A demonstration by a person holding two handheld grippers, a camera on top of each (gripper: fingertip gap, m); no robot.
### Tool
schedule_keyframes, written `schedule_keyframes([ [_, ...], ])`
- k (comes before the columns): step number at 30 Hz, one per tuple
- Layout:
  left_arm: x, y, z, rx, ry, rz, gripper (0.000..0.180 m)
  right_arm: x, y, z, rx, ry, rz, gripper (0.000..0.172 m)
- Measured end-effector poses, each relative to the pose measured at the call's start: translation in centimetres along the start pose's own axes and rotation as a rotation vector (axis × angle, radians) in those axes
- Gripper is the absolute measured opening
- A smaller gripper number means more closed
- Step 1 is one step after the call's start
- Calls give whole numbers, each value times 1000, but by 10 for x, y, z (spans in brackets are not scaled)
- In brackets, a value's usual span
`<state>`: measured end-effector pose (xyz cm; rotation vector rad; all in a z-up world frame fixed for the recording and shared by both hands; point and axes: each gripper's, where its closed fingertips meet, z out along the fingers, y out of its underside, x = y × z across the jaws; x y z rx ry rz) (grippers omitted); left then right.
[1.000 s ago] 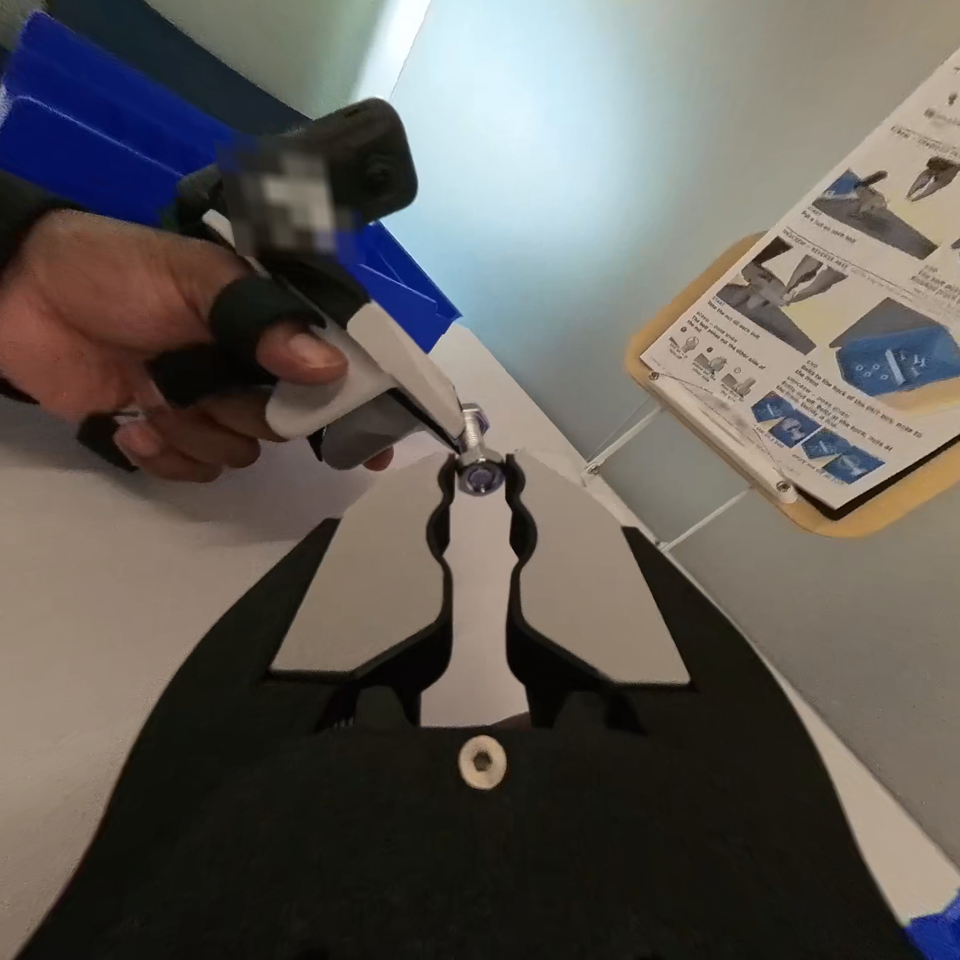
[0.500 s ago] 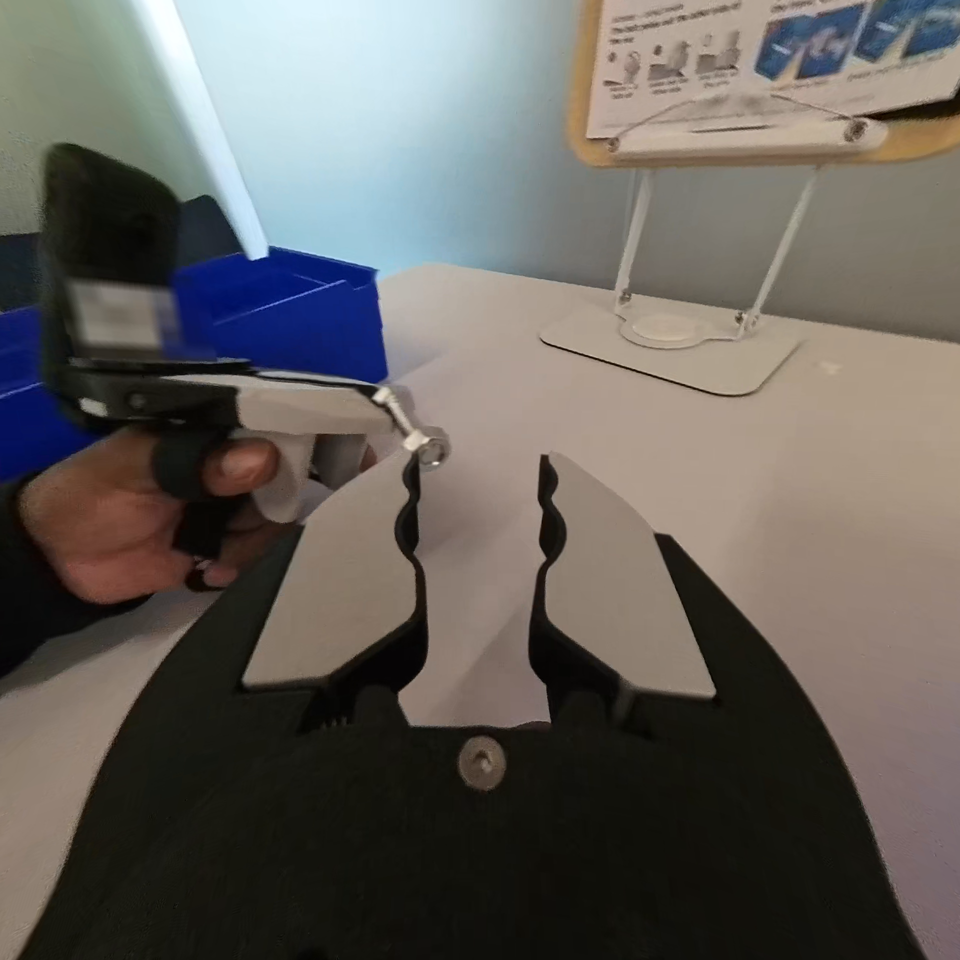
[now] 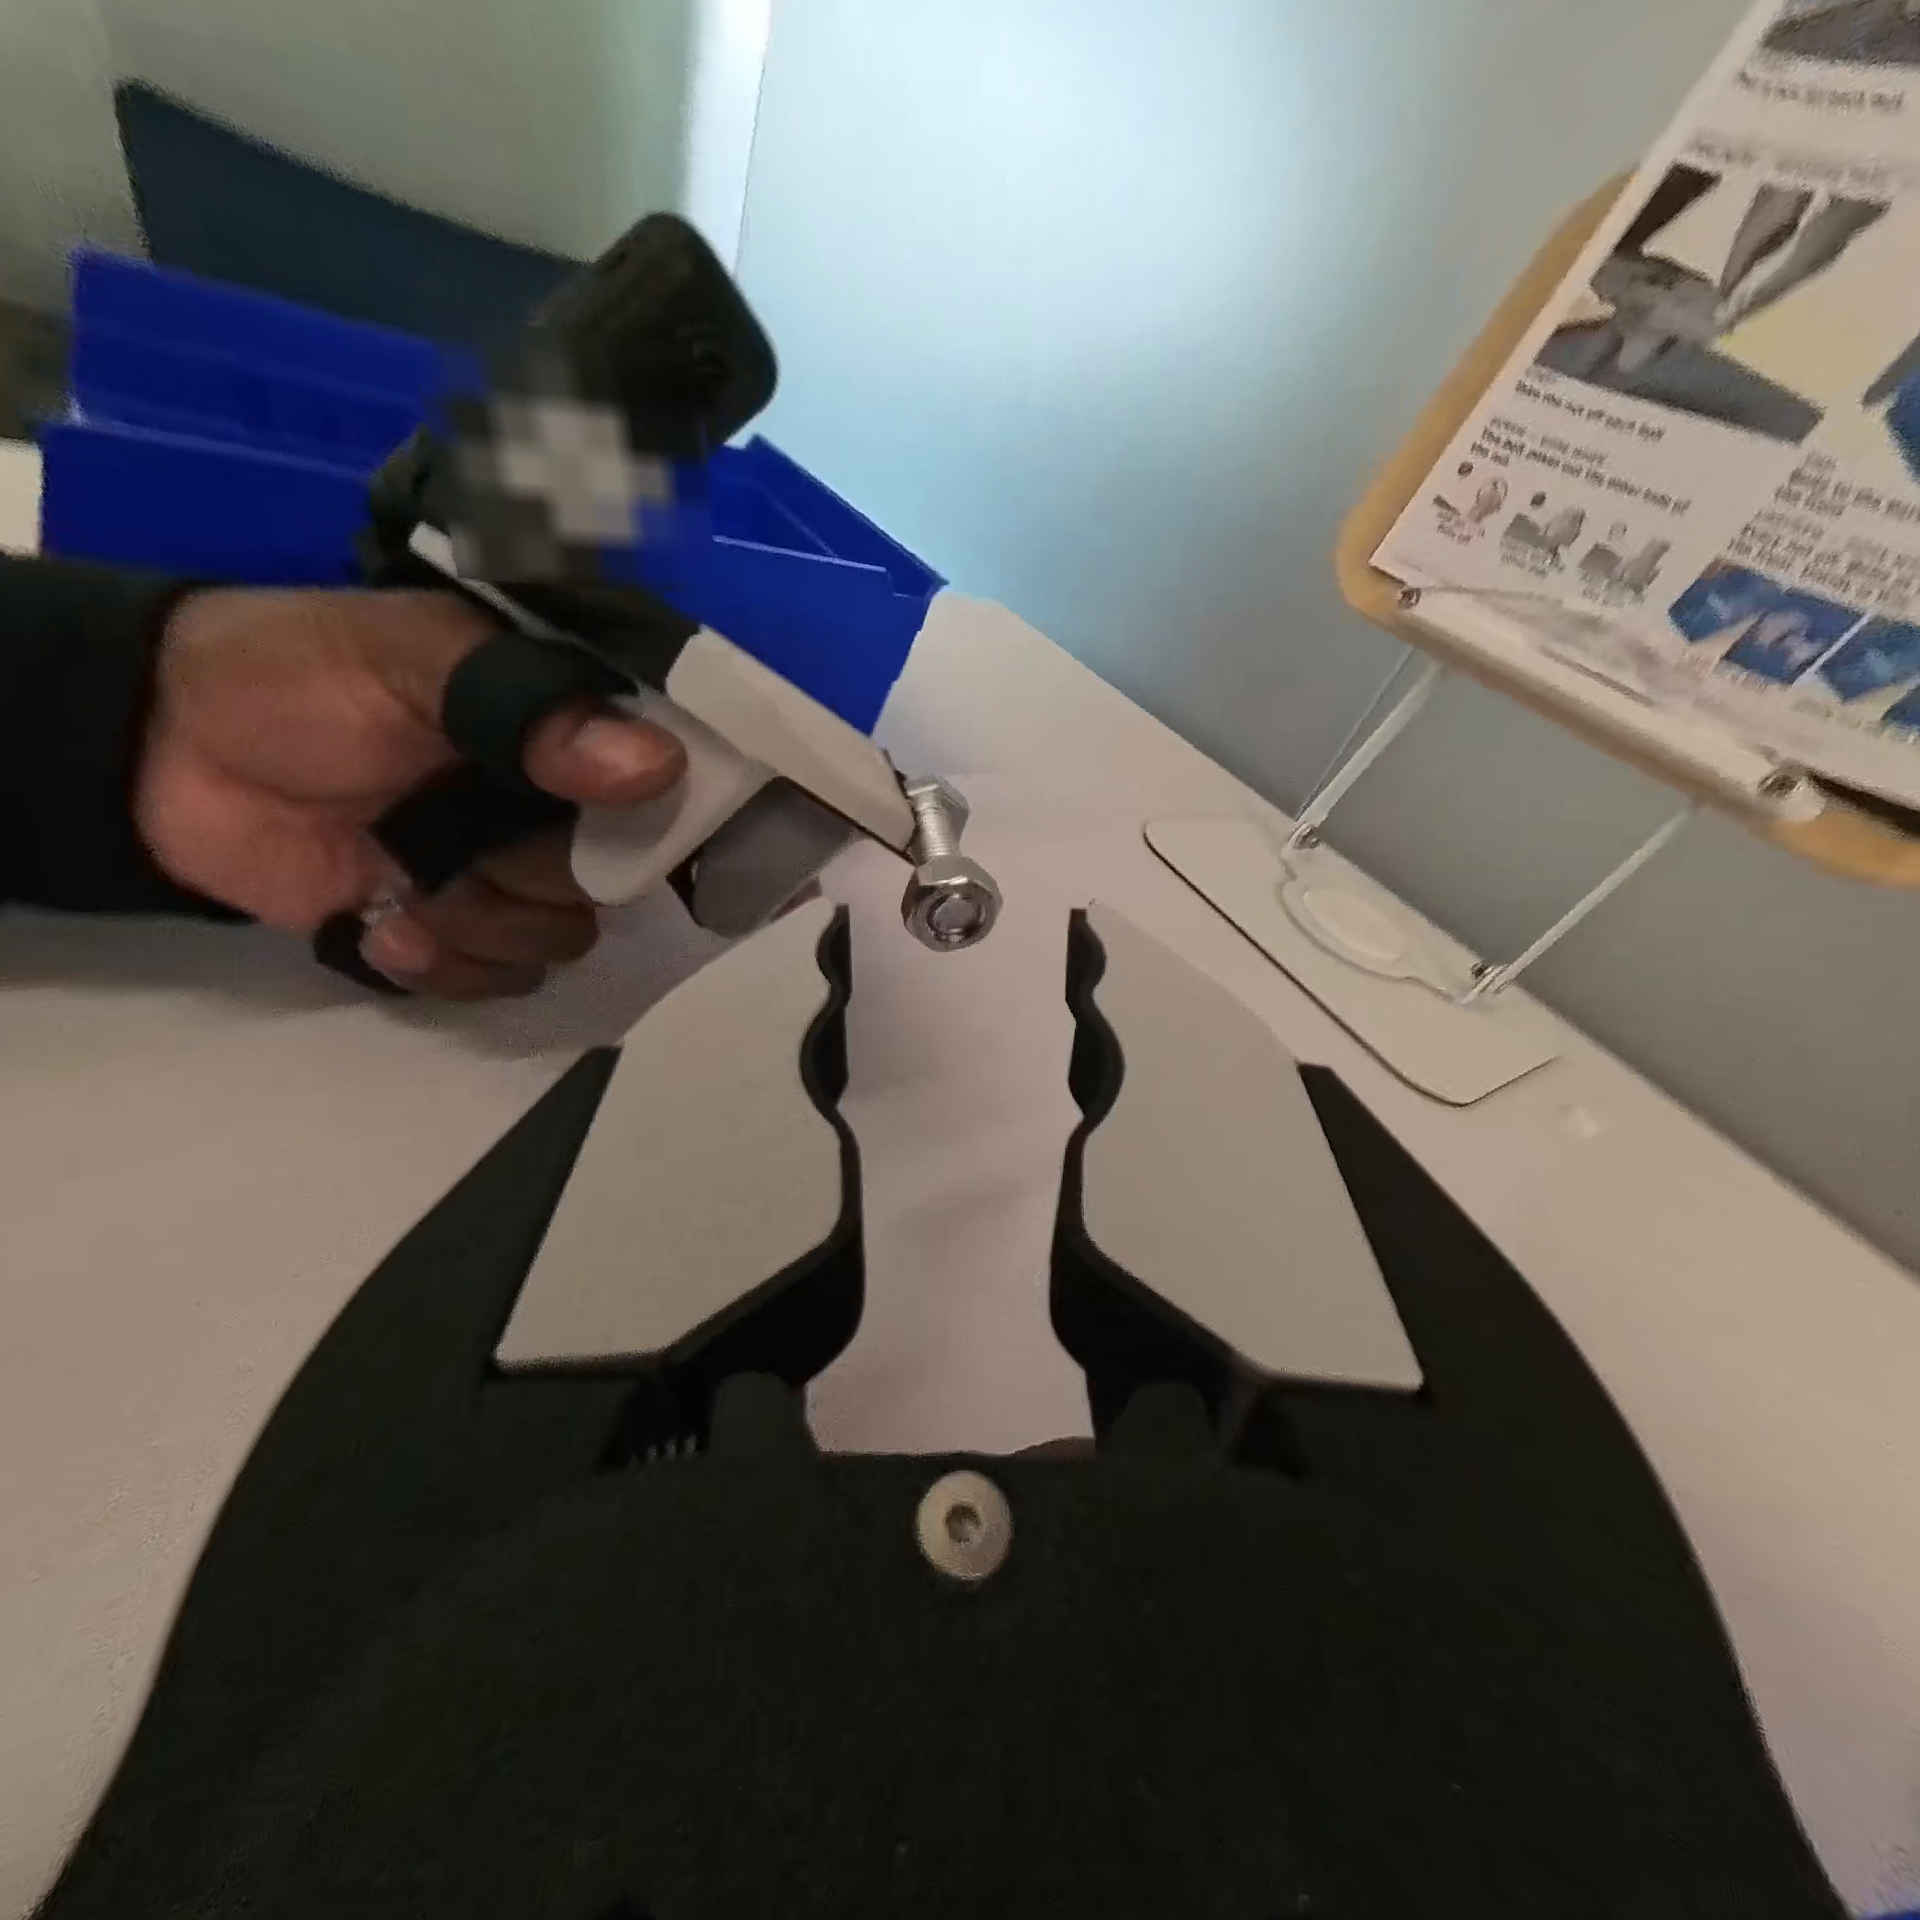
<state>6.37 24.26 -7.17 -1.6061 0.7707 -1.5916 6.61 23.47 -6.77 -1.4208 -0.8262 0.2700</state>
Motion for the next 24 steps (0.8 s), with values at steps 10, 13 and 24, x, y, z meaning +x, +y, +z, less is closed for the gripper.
schedule_keyframes([
  [10, -2, 10, 5, -65, -54, 88, 15, 0, 9, 1, -85, 10, 357, 18],
  [13, -3, 11, 7, -73, -92, 170, 16, 2, 10, 0, -42, -24, 570, 18],
  [24, 3, -3, 1, 24, -13, 66, 15, 25, 5, -3, 13, 125, 98, 51],
])
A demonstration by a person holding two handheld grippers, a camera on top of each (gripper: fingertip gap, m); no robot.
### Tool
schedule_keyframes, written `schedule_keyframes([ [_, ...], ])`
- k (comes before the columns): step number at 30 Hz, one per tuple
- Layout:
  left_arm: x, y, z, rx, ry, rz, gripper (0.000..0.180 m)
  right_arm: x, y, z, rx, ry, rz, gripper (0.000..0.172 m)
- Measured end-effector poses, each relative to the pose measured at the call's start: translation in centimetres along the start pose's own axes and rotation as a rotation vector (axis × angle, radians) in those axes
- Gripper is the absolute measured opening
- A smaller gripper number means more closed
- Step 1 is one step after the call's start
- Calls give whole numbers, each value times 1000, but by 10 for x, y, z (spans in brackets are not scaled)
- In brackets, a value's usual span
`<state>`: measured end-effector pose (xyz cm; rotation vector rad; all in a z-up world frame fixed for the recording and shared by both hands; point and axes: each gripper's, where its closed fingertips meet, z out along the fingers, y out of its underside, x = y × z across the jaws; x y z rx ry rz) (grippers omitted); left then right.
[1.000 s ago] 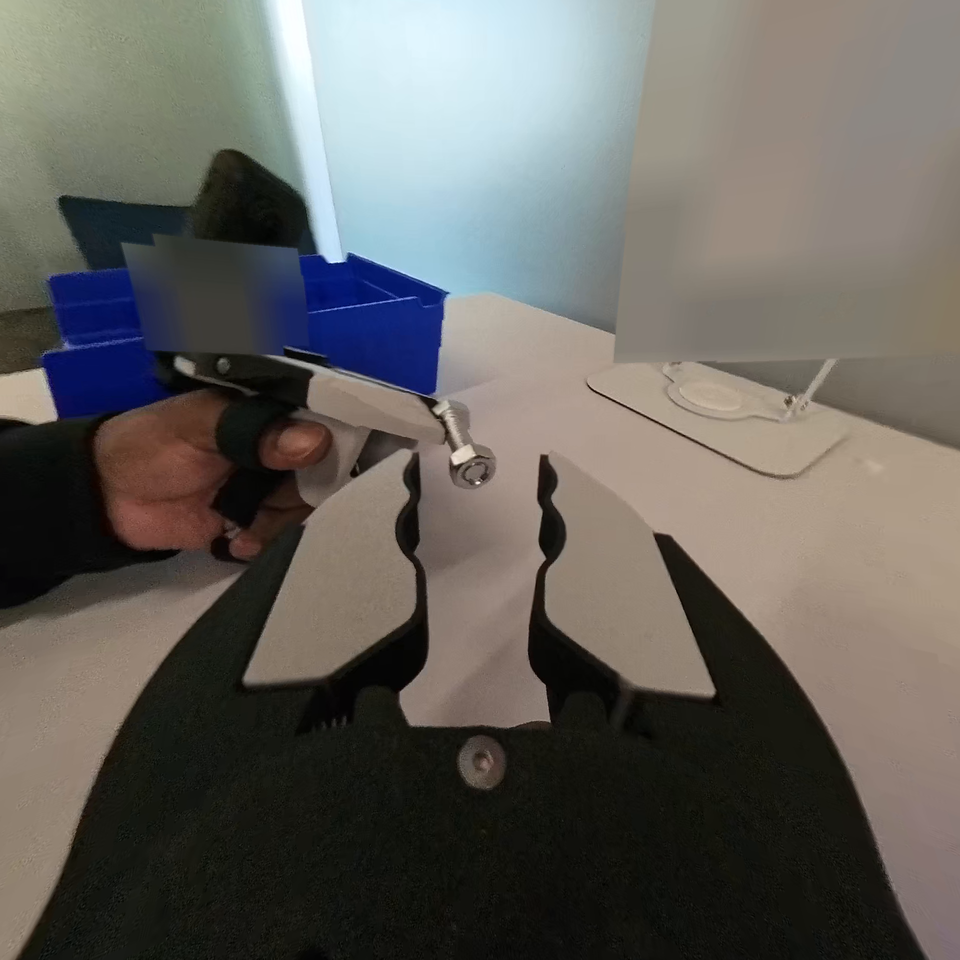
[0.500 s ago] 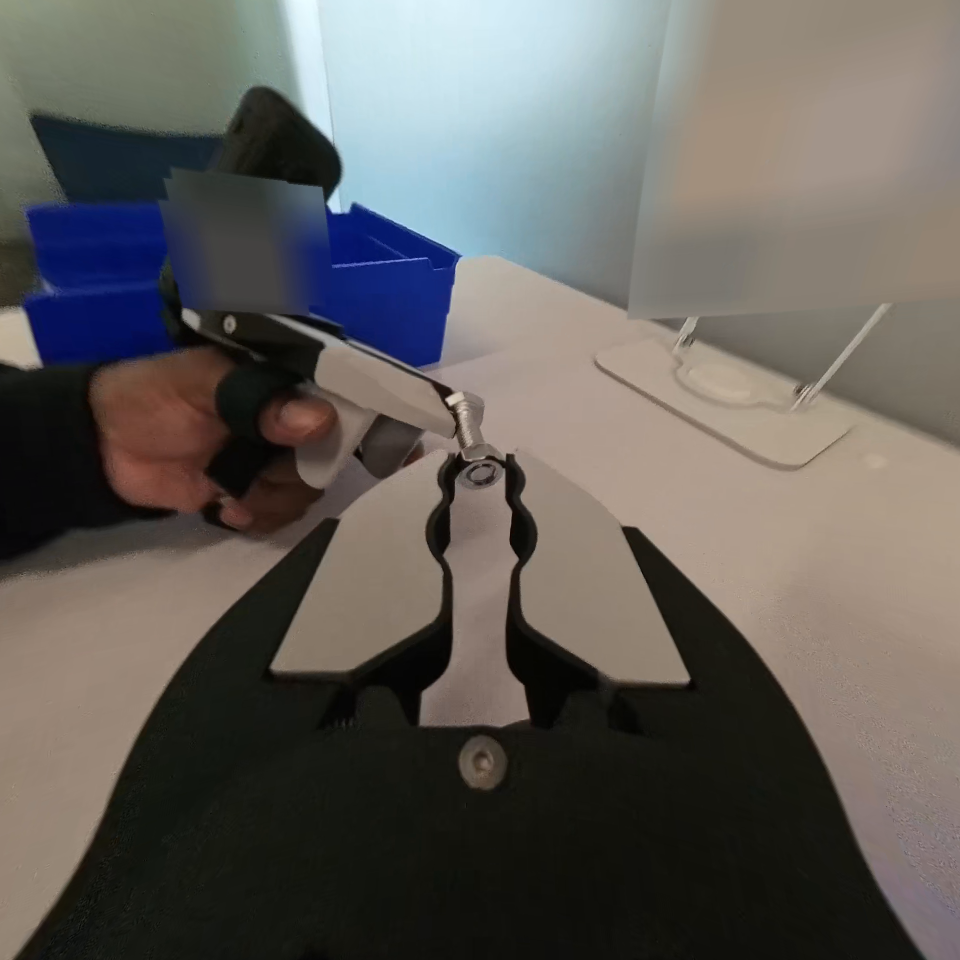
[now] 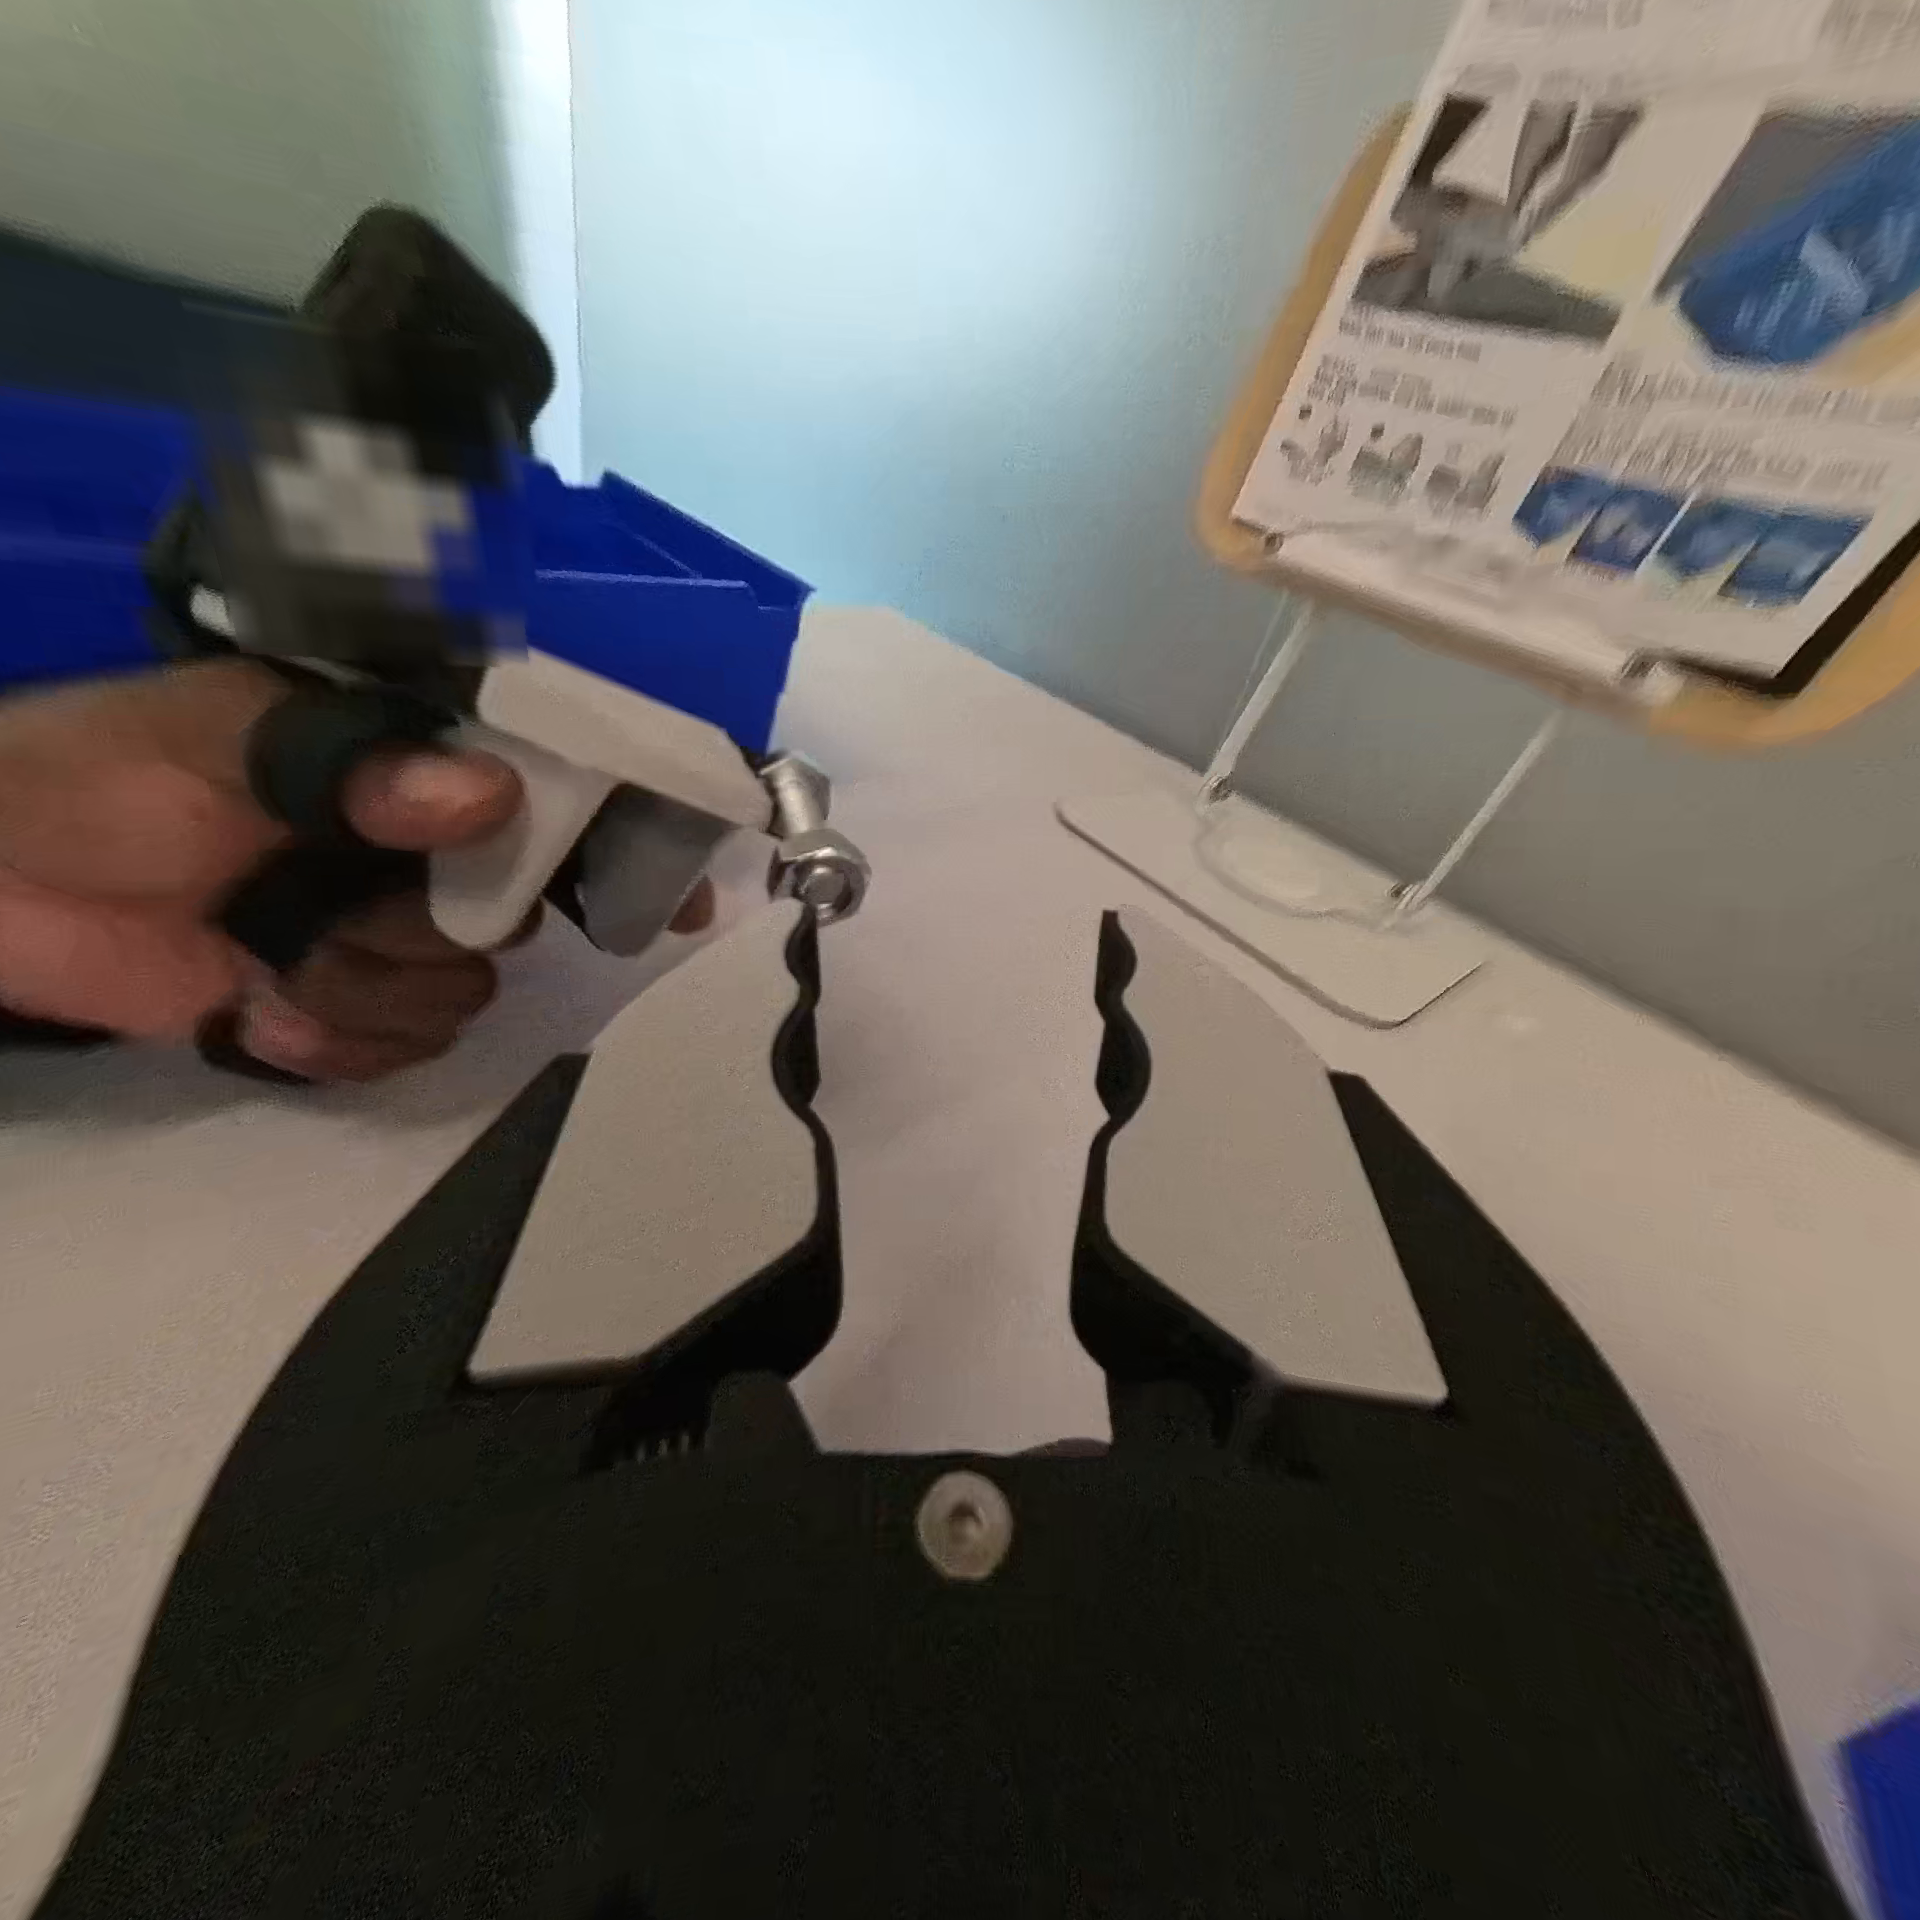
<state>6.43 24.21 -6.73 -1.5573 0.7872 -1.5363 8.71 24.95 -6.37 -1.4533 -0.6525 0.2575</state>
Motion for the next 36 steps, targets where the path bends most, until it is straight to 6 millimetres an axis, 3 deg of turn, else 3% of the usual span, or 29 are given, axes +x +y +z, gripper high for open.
schedule_keyframes([
  [3, 1, 0, -2, 2, 36, -49, 15, -10, -5, -1, 15, -16, -134, 51],
  [8, 4, 2, 0, -18, 59, -60, 15, -26, -8, -2, 30, -91, -185, 49],
  [10, 6, 6, 2, -47, 65, -56, 15, -30, -6, -3, 22, -104, -200, 25],
  [12, 4, 8, 3, -58, 36, -18, 15, -30, -5, -1, -7, -93, -181, 18],
  [14, 1, 9, 2, -71, -9, 54, 15, -29, -3, 1, -49, -95, -71, 18],
  [18, 1, 9, 4, -82, -80, 220, 16, -24, 0, 1, -53, -131, 373, 18],
  [20, 1, 11, 6, -93, -110, 287, 15, -21, -4, 0, 2, -156, 490, 14],
  [21, 1, 11, 8, -91, -126, 294, 16, -18, -7, -1, 31, -156, 506, 23],
  [25, 3, 0, 5, -9, -88, 208, 16, -13, -14, -3, 74, -97, 330, 51],
  [32, 10, -9, -3, 39, 61, 42, 15, -34, -20, -5, 96, -84, -196, 45],
  [36, 15, -6, -3, 12, 96, 39, 15, -37, -23, -6, 90, -45, -308, 35],
])
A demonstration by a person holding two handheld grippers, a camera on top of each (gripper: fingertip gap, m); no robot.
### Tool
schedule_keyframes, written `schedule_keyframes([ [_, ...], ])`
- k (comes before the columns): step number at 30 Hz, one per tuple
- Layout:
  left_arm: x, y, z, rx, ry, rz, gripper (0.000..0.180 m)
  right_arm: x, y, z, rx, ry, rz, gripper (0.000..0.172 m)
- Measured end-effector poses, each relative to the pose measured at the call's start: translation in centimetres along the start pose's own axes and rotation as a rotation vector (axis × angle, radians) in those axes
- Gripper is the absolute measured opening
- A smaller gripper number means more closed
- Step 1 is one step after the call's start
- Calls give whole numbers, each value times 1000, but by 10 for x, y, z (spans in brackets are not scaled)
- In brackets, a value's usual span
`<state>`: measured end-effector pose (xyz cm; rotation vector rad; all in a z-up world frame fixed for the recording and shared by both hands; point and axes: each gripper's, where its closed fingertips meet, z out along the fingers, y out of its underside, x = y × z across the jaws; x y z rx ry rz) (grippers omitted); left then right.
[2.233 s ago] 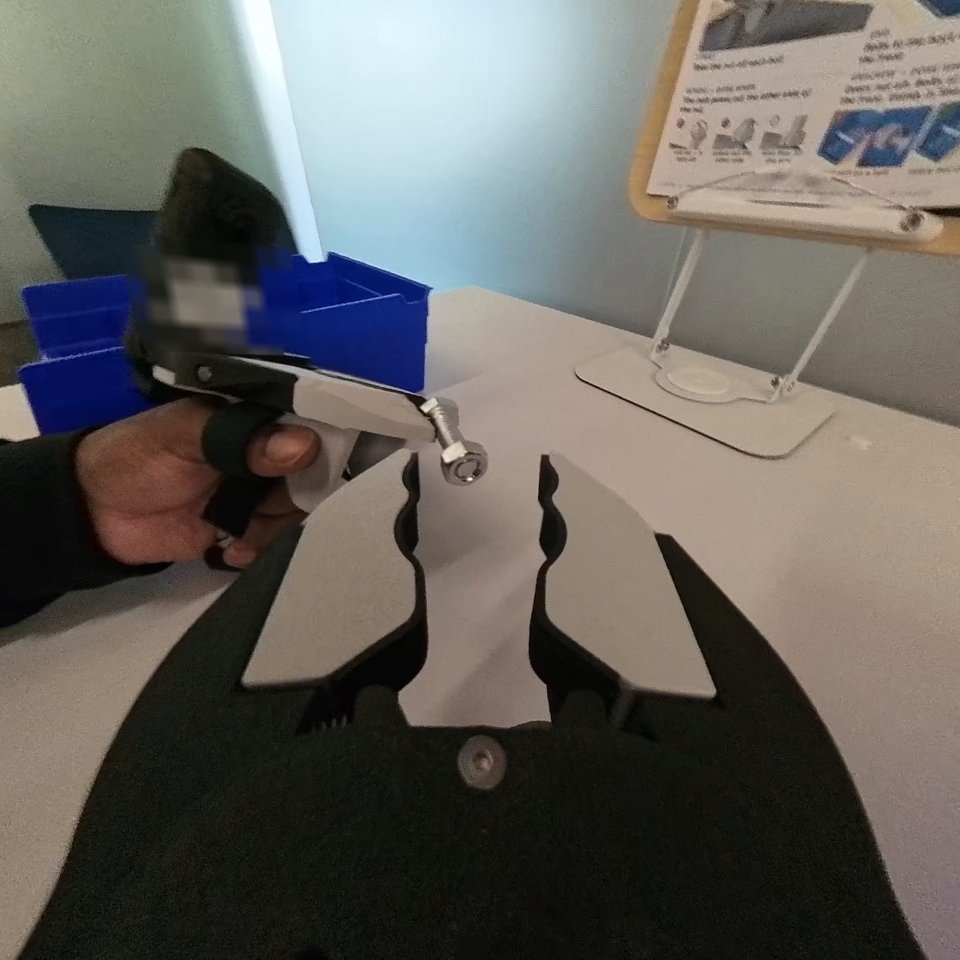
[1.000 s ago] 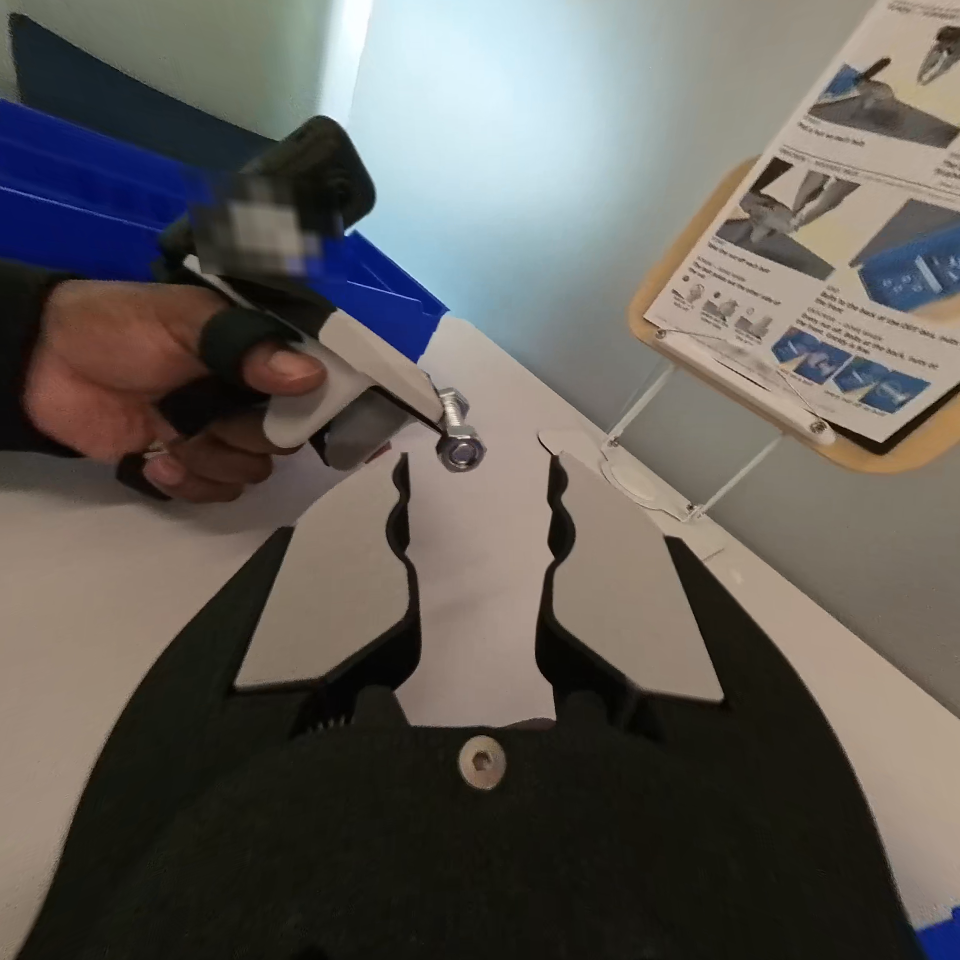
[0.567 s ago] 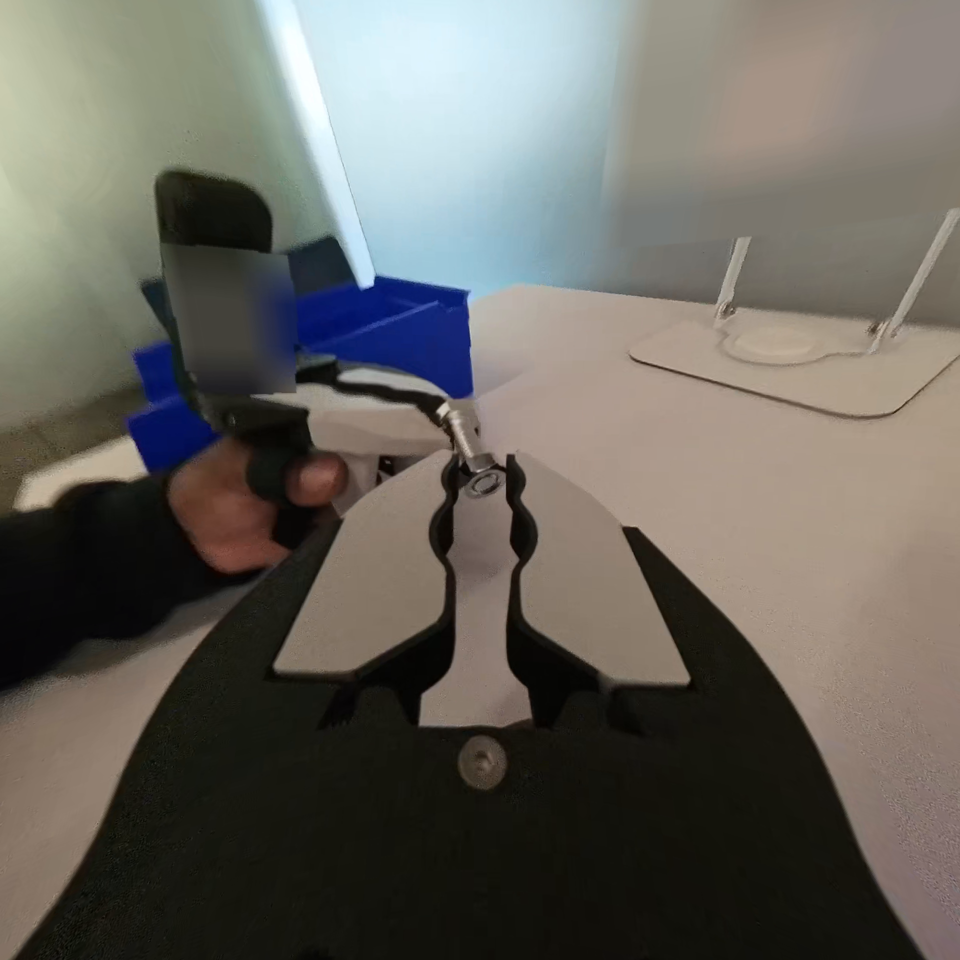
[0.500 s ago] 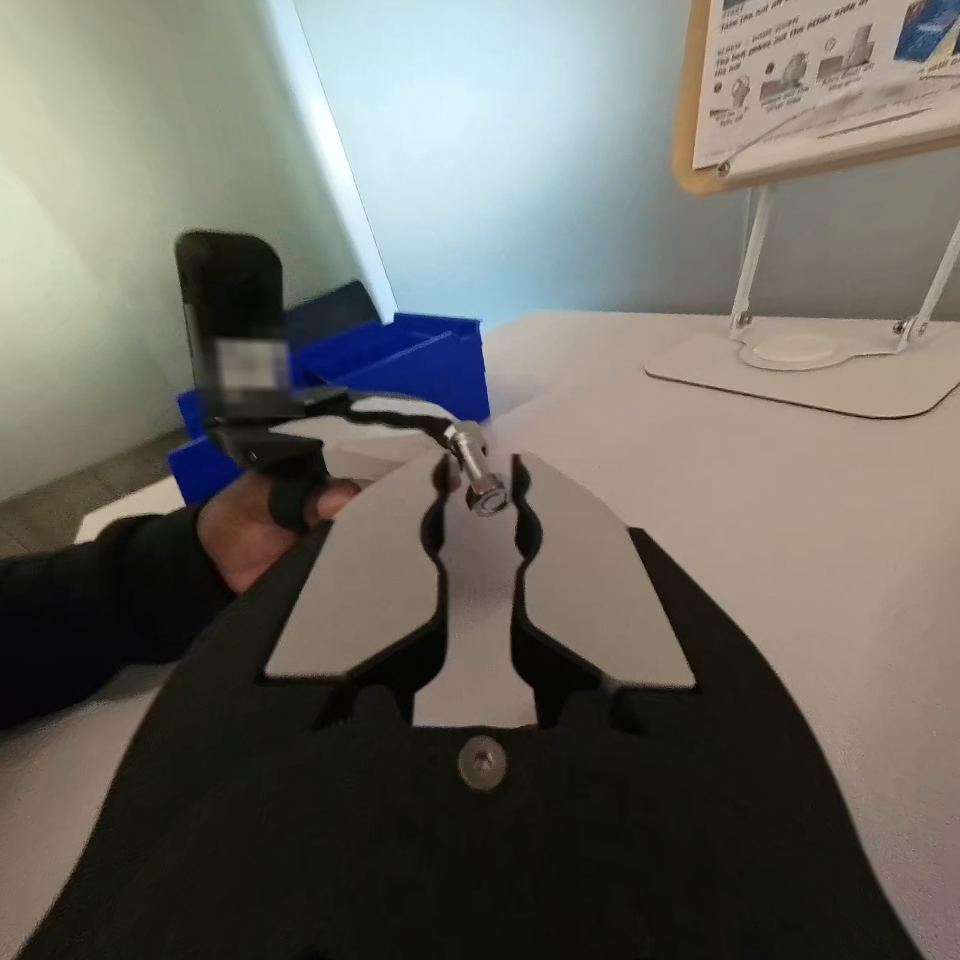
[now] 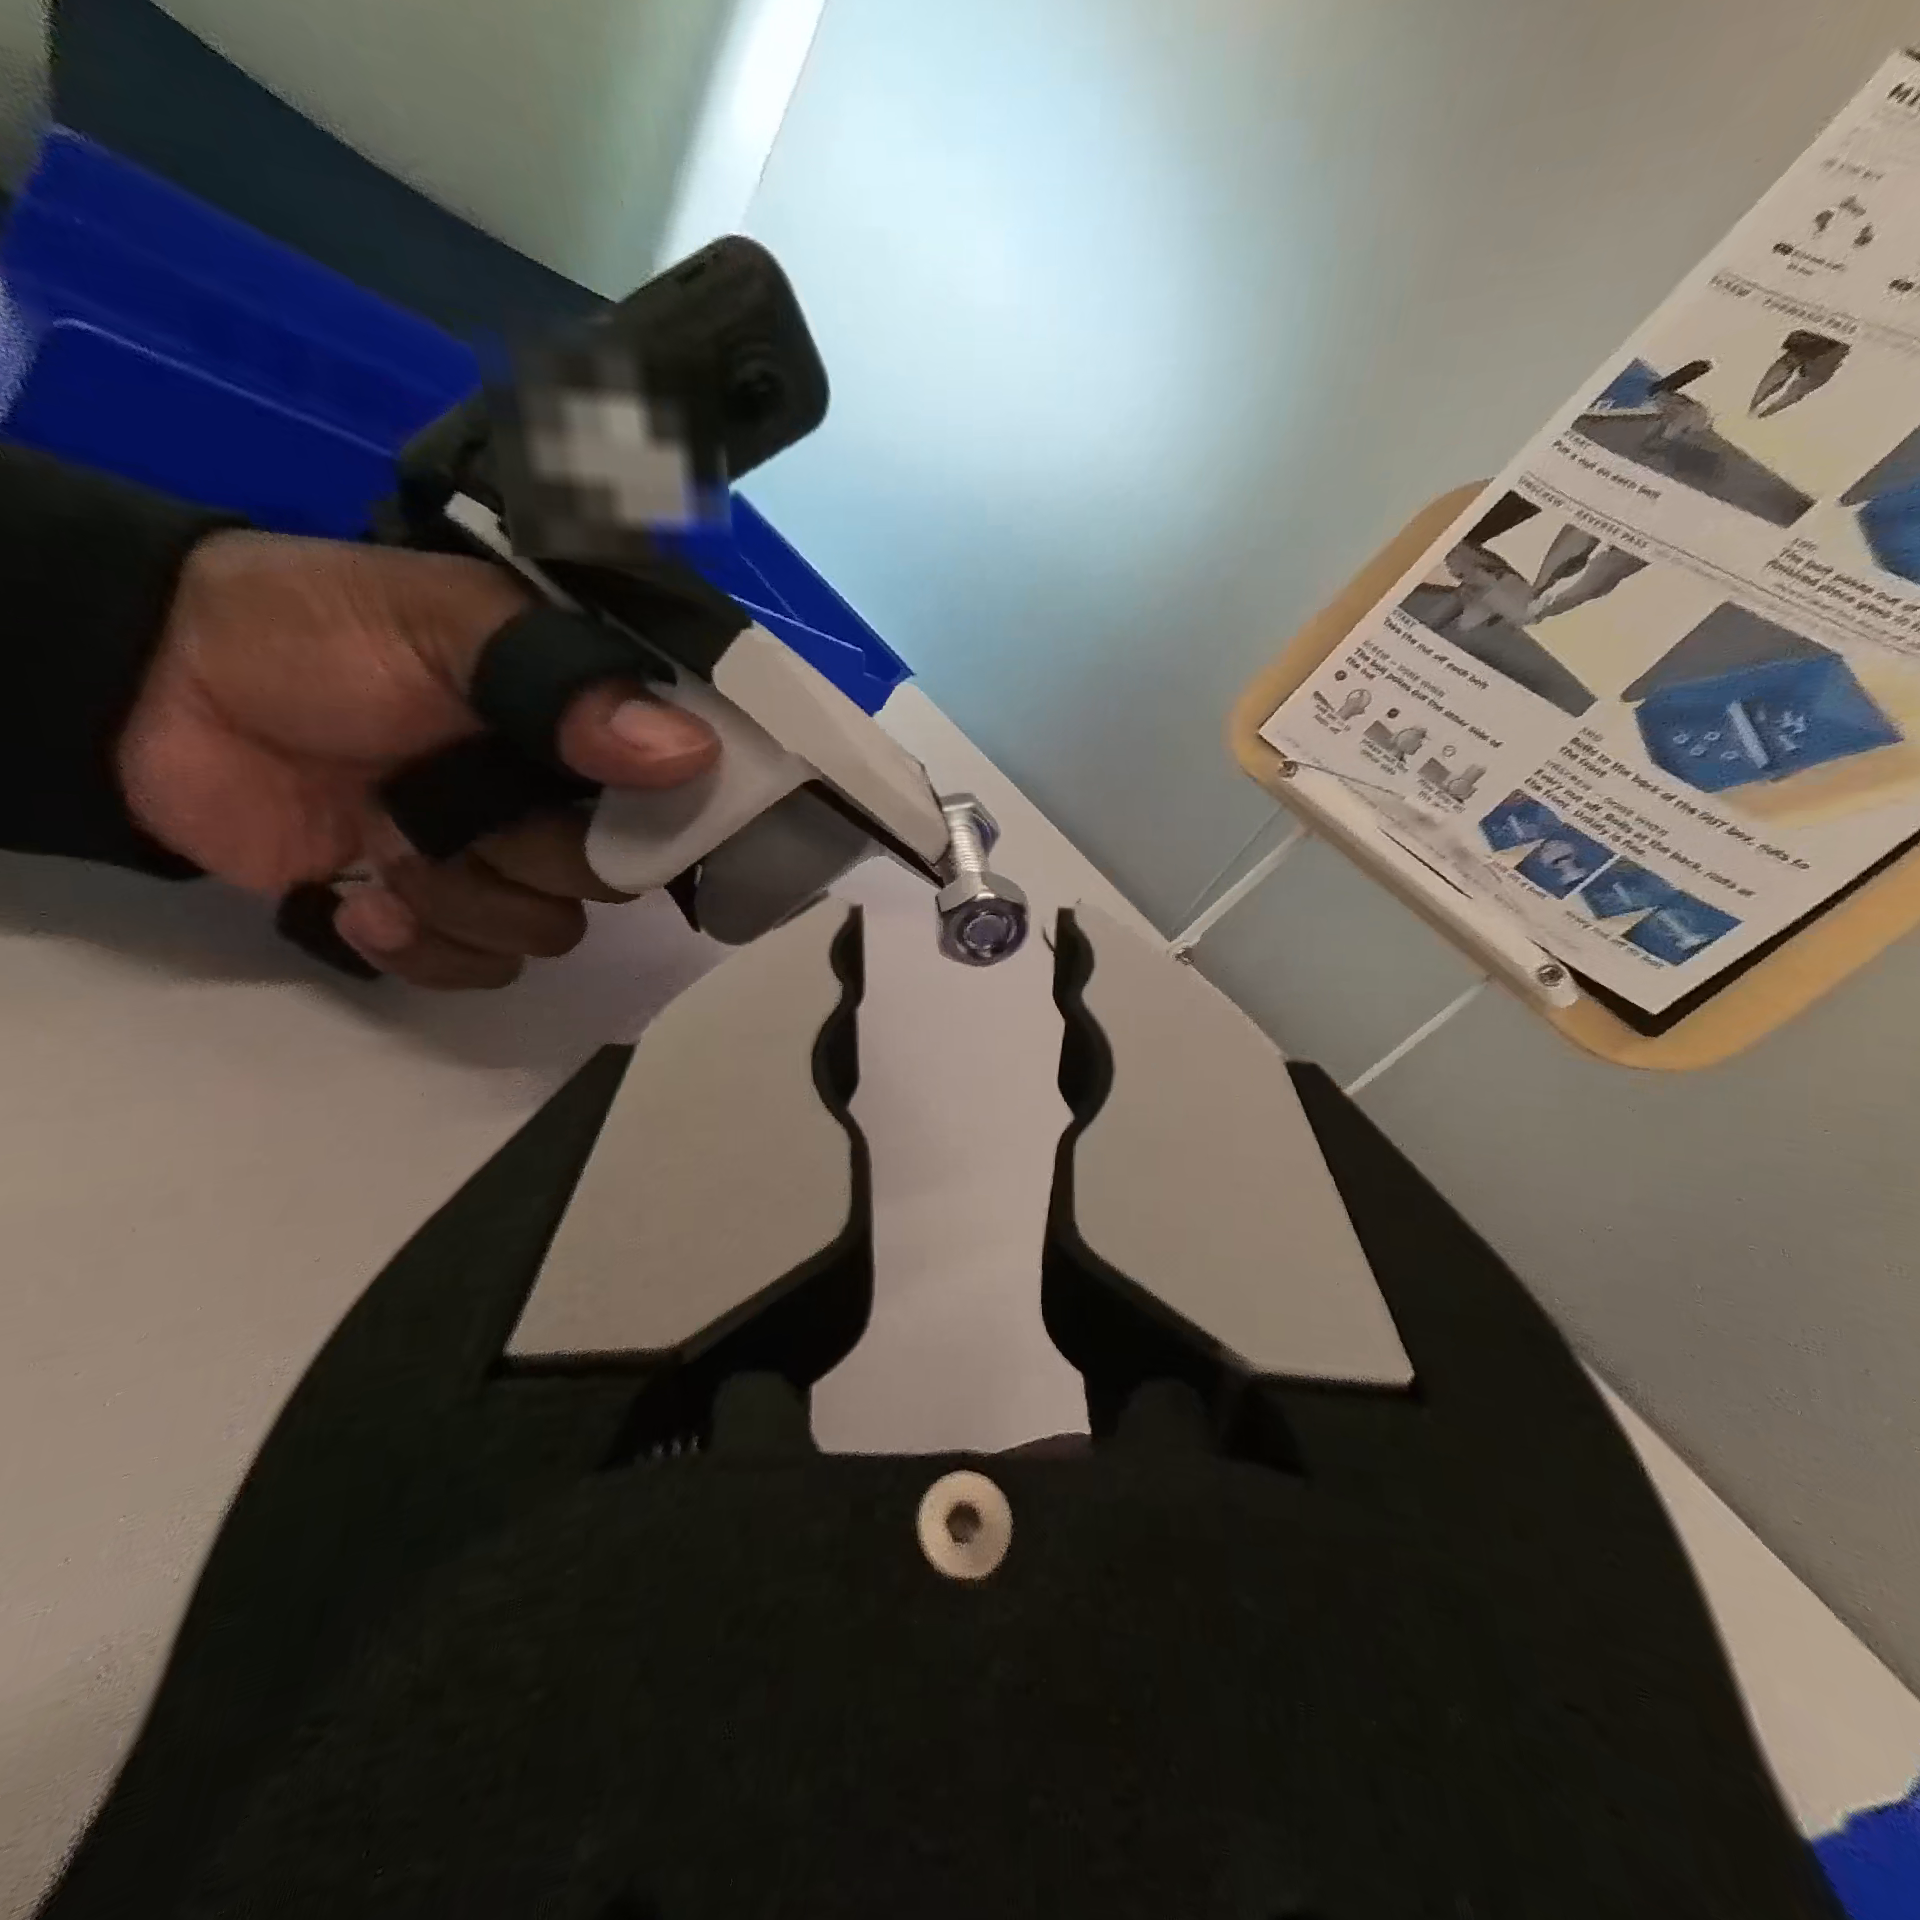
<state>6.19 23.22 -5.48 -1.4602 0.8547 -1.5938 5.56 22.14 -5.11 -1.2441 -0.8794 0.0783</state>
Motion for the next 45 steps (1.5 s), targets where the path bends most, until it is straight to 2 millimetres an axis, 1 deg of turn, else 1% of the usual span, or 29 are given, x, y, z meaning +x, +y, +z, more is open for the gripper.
schedule_keyframes([
  [1, 2, 1, 1, -9, 14, -1, 15, -1, 0, 0, -9, 1, -11, 33],
  [3, 6, 6, 4, -40, 34, 3, 15, -1, 1, 0, -24, 18, -22, 21],
  [5, 5, 8, 4, -49, 25, 20, 15, 1, 0, 0, -42, -3, 45, 17],
  [6, 5, 8, 4, -51, 20, 38, 15, 2, 0, 0, -45, -30, 136, 17],
  [7, 5, 7, 4, -51, 14, 68, 15, 3, -1, 0, -41, -64, 267, 17],
  [10, 7, 6, 4, -62, -21, 178, 15, 6, -1, -1, 0, -206, 761, 17],
  [11, 7, 6, 4, -67, -33, 206, 15, 7, -1, -1, 30, -251, 881, 17],
  [12, 7, 6, 4, -66, -45, 220, 15, 10, -3, -2, 69, -280, 945, 17],
  [13, 5, 5, 4, -64, -58, 219, 15, 14, -4, -3, 105, -283, 952, 22],
  [14, 4, 5, 5, -60, -66, 208, 15, 17, -4, -3, 117, -263, 909, 33],
  [15, 3, 4, 4, -47, -71, 192, 15, 18, -4, -4, 115, -241, 826, 40],
  [17, 0, -1, 2, -14, -95, 177, 15, 17, -2, -3, 84, -181, 585, 47],
  [19, -2, -4, 0, -5, -119, 188, 15, 13, 3, -3, 42, -128, 322, 47],
  [21, 3, -3, 2, -11, -94, 185, 15, 6, 6, -2, 11, -103, 125, 45],
  [22, 5, -2, 3, -11, -85, 179, 15, 4, 7, -2, 0, -91, 61, 44],
  [24, 9, -1, 5, -18, -52, 160, 15, 0, 6, -2, -2, -81, -12, 40],
  [26, 11, 1, 6, -27, -34, 141, 15, 3, 4, -3, 0, -53, -20, 21],
  [27, 11, 2, 6, -33, -37, 147, 15, 4, 4, -3, -9, -58, -2, 17],
  [28, 10, 2, 5, -32, -51, 167, 15, 4, 4, -2, -21, -76, 46, 17],
  [30, 10, 1, 5, -39, -88, 240, 15, 4, 3, -2, -26, -133, 231, 17],
  [34, 8, -2, 5, -48, -163, 376, 15, -2, 4, -1, -21, -325, 740, 17],
  [35, 9, -3, 5, -41, -164, 377, 15, -2, 4, -1, -6, -362, 825, 18],
  [36, 10, -3, 5, -31, -159, 361, 14, 0, 3, -1, 24, -376, 868, 20],
  [37, 9, -4, 6, -23, -158, 337, 14, 3, 1, -2, 57, -367, 866, 27],
  [38, 9, -3, 6, -17, -149, 307, 13, 6, 1, -2, 69, -338, 823, 36],
  [41, 10, -6, 5, 25, -97, 202, 9, 5, 6, -2, 28, -253, 540, 47],
  [42, 12, -8, 4, 46, -74, 167, 0, 2, 7, -2, 14, -232, 430, 47],
  [44, 12, -8, 4, 61, -36, 90, 0, -5, 12, 0, -27, -202, 278, 43],
  [45, 10, -1, 6, 25, -25, 61, 0, -9, 16, 2, -53, -203, 250, 42],
])
